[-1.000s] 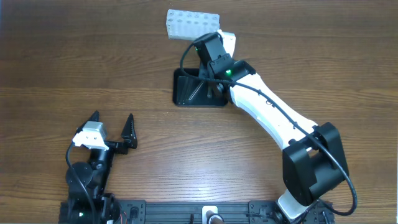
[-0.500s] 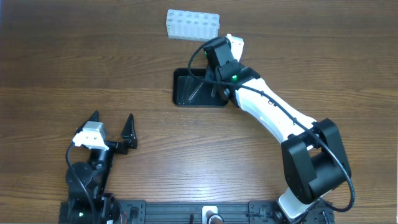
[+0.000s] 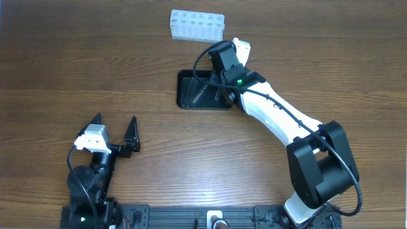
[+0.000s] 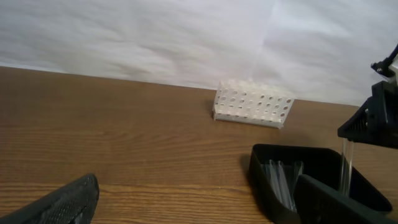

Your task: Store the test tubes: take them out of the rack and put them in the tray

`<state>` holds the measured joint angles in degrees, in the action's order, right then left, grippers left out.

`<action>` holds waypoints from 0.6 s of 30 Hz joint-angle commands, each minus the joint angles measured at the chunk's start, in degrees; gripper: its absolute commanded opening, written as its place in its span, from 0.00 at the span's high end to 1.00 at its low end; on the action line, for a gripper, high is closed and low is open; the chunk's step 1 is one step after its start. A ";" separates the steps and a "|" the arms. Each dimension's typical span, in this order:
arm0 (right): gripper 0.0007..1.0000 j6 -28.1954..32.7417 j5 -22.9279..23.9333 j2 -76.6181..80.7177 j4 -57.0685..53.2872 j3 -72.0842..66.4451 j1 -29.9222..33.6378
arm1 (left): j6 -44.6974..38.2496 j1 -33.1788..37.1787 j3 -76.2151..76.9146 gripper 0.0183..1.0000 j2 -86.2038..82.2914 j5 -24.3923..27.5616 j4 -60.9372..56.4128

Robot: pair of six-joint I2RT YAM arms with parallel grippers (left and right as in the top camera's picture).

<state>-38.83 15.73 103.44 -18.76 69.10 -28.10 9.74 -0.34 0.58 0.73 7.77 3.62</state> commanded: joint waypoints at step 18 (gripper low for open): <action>0.40 -0.55 0.24 -1.11 3.63 -3.23 -2.05 | 0.33 0.31 -0.24 0.00 -0.35 0.52 0.07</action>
<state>-39.33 15.55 103.44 -15.27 66.41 -29.78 9.72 -0.34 0.58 0.73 7.75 3.60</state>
